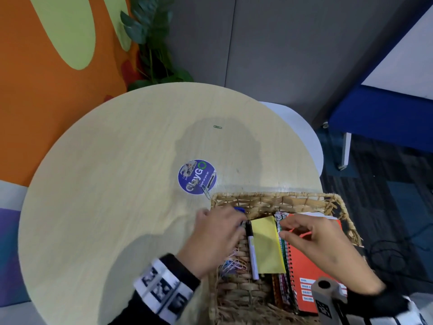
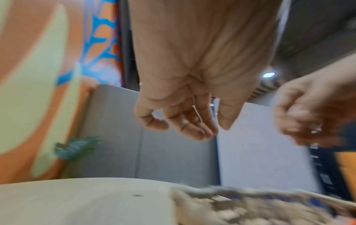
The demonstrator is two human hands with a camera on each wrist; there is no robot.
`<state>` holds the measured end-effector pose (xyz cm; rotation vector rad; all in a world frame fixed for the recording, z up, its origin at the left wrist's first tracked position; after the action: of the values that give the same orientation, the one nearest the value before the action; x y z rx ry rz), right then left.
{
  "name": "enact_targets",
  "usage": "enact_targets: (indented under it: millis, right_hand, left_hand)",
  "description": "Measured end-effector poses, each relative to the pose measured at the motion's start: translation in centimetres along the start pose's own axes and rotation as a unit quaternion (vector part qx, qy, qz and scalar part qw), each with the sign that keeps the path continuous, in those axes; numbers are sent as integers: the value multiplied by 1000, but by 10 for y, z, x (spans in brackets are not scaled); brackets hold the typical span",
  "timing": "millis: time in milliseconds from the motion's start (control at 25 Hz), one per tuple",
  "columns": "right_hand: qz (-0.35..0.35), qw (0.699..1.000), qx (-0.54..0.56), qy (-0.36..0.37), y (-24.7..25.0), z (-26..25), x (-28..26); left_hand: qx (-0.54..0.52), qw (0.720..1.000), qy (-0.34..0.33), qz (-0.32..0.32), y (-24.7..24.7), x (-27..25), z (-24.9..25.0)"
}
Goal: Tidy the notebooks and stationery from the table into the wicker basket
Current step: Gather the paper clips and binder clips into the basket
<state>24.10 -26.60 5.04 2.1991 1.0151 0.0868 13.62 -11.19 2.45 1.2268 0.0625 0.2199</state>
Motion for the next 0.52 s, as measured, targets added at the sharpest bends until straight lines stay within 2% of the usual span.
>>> enact_targets:
  millis: [40,80,160,240,360,520]
  right_hand:
    - [6,1000,-1,5,2,-3,6]
    - [13,1000,0,12,5,-7,12]
    - [23,1000,6,20,9,-13,27]
    - [20,1000,7,20,11,-19,47]
    - [15,999,-12,27,13,-32,81]
    - [-19,996,-66,63,11,-56,143]
  left_hand:
    - [-56,996,56,48,13,10,-31]
    - [-80,990,98,65,19,20,-61]
    - [-37,989,137,46,11,44,-113]
    - [15,991,128,-37,-22,67,-144]
    - [48,985,60,-152,-72,81,-149]
    - [56,979,15,-198,-94,97,-150]
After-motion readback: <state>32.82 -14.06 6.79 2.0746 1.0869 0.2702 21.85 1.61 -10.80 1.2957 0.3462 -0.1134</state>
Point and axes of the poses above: each hand's wrist, its own x-axis towards the middle knuckle, its own y-axis out of the back of the hand, z = x × y, the point moved 7 cm from there along x, towards the middle knuckle, and after that the axes turned 11 degrees about x, right-handed, at the moved point
